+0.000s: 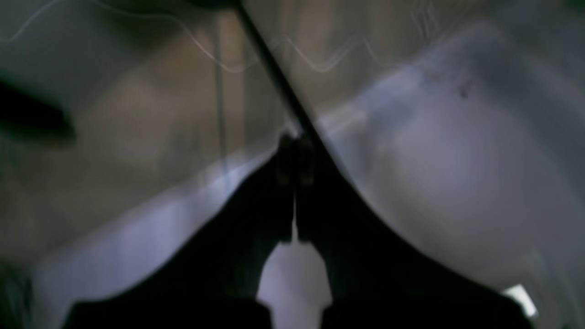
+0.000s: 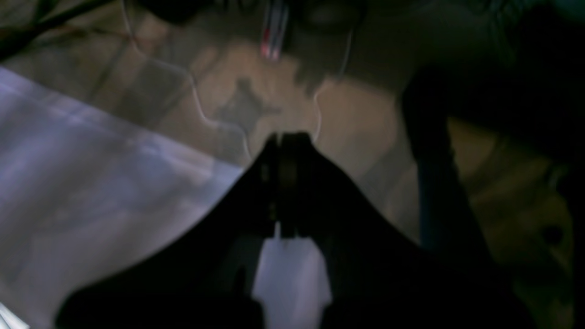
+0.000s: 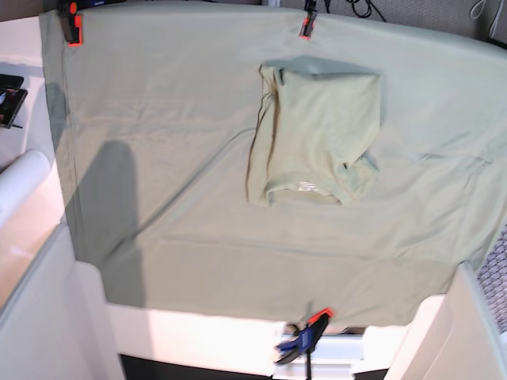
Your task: Fold the T-shirt properly
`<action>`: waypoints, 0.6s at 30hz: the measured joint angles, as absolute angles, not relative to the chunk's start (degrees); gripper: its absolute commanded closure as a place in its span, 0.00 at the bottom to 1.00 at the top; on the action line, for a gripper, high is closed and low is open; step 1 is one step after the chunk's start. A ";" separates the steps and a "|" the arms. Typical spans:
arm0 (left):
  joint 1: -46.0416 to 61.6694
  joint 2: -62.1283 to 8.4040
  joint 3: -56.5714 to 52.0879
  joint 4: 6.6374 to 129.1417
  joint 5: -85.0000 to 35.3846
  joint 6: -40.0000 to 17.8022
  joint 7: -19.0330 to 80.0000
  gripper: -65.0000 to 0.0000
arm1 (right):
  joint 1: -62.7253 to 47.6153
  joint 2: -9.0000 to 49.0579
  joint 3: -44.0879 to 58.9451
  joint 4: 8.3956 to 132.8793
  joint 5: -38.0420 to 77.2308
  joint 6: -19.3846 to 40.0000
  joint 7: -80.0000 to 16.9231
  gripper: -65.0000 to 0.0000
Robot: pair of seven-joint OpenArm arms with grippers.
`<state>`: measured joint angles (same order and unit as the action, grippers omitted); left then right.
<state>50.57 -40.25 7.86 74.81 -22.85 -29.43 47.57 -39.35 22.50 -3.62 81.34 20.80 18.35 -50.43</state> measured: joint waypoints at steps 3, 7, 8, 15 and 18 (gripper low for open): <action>43.94 -36.82 14.59 64.64 -21.43 -27.35 49.69 1.00 | -36.77 22.48 -4.25 75.09 20.84 18.24 -52.95 1.00; 33.04 -30.63 22.11 50.22 -20.05 -27.62 49.50 1.00 | -32.18 22.35 -5.50 65.63 20.99 18.20 -53.43 1.00; 30.22 -29.06 23.62 46.52 -19.25 -27.57 49.45 1.00 | -30.74 22.35 -5.91 63.00 21.02 18.20 -53.28 1.00; 13.93 -24.91 30.65 30.02 -16.51 -24.14 49.17 1.00 | -20.14 20.27 -9.28 45.04 22.31 18.17 -58.22 1.00; 9.13 -24.47 34.09 29.54 -16.78 -24.21 47.46 1.00 | -16.32 18.35 -9.52 39.22 22.65 17.98 -57.95 1.00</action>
